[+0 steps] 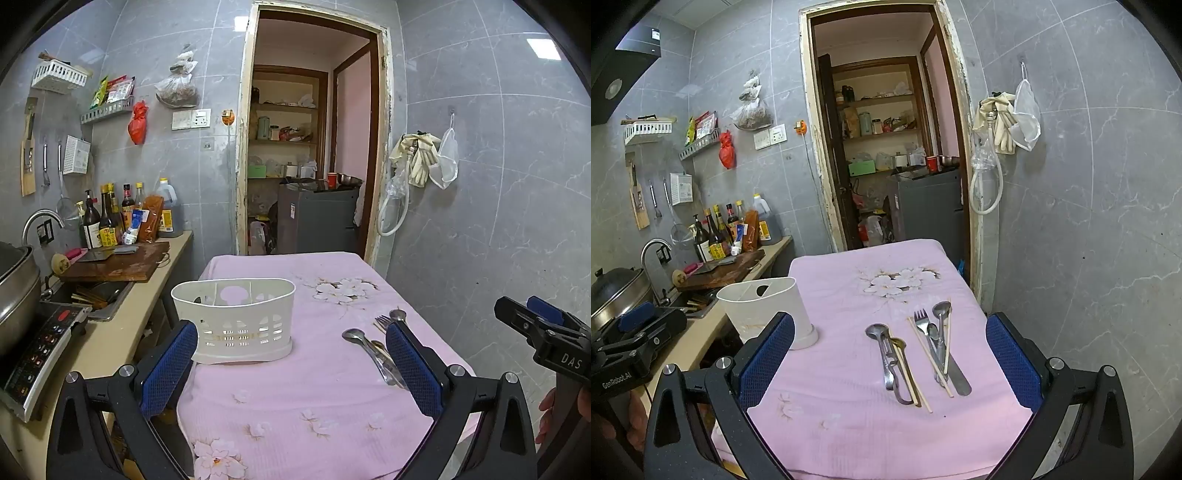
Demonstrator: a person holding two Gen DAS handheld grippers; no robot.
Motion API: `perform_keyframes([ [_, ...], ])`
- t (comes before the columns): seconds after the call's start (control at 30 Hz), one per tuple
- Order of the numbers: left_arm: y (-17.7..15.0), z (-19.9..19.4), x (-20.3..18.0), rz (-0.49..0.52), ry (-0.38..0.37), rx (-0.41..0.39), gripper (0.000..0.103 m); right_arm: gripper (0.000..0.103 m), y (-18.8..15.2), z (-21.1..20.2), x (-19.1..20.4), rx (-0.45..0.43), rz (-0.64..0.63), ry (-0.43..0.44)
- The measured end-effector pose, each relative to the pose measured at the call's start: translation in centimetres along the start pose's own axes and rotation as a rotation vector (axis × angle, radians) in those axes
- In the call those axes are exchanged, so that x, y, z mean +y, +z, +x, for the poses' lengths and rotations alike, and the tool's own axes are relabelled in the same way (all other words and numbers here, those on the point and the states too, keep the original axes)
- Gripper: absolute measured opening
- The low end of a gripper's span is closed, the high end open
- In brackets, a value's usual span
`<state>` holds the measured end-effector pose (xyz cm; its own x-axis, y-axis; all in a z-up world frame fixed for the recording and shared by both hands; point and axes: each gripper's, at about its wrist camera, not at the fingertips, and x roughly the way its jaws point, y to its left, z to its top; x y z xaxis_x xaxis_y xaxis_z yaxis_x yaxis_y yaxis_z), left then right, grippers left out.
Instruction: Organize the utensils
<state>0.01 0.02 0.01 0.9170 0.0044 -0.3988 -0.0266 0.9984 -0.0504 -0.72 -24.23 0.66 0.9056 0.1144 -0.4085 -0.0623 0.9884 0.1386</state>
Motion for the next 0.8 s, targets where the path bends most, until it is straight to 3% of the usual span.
perform_keyframes([
  [0.8, -0.4, -0.01, 0.33, -0.001, -0.004, 0.001, 0.103, 0.102, 0.09, -0.16, 0.14, 0.0, 0.001, 0.0],
])
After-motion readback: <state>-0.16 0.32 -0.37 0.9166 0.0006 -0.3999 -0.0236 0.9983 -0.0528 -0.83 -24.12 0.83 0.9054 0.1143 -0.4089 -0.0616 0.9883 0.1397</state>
